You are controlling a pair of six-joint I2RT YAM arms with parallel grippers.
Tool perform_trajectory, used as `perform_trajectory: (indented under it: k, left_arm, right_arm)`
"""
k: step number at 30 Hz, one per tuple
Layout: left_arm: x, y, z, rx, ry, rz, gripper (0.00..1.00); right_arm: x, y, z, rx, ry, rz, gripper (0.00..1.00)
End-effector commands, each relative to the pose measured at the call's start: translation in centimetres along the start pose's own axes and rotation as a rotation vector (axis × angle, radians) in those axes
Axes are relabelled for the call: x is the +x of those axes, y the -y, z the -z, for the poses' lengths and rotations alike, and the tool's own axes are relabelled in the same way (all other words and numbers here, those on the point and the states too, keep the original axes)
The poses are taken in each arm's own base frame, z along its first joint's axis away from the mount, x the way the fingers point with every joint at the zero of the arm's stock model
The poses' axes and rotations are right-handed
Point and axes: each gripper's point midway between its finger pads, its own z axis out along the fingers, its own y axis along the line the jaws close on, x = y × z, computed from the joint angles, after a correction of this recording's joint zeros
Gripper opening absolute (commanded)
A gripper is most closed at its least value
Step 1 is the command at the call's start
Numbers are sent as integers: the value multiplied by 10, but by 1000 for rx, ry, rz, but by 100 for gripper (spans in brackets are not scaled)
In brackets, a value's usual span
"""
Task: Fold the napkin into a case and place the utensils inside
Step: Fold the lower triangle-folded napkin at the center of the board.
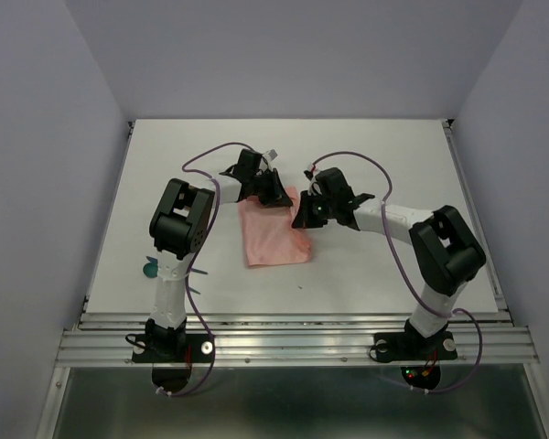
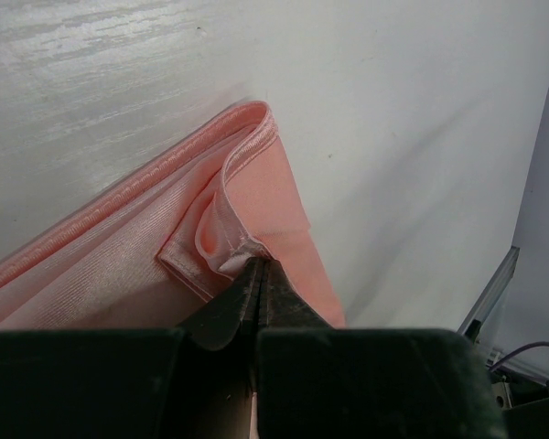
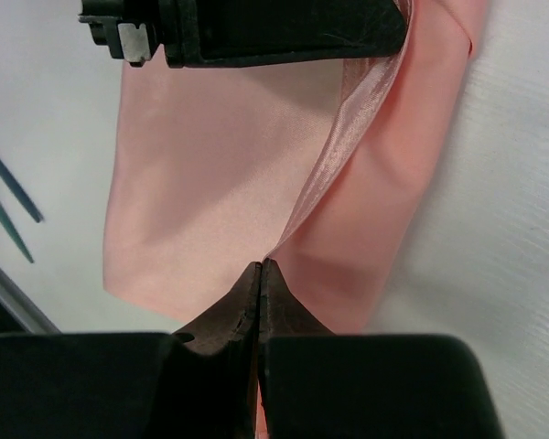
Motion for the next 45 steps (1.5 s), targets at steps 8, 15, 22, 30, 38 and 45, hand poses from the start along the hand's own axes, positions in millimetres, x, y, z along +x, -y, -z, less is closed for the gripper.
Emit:
perform_trajectory:
  k: [8, 15, 22, 30, 38, 45]
  left_arm:
    - [39, -62, 2, -240, -88, 49, 6]
    - [22, -40, 21, -236, -43, 28, 9]
    - [1, -12, 49, -239, 19, -13, 15]
    - [-16, 8, 67, -239, 51, -46, 38]
    - [-23, 15, 82, -261, 94, -56, 45]
    - [-40, 23, 96, -238, 227, 2, 45]
  right_arm:
    - [33, 22, -28, 176, -110, 58, 1]
    - [47, 32, -39, 186, -106, -8, 1]
    - [61, 34, -39, 155, -92, -47, 1]
    - [64, 35, -39, 145, -79, -46, 1]
    - [63, 33, -40, 132, -81, -44, 1]
    - [61, 29, -39, 121, -77, -46, 1]
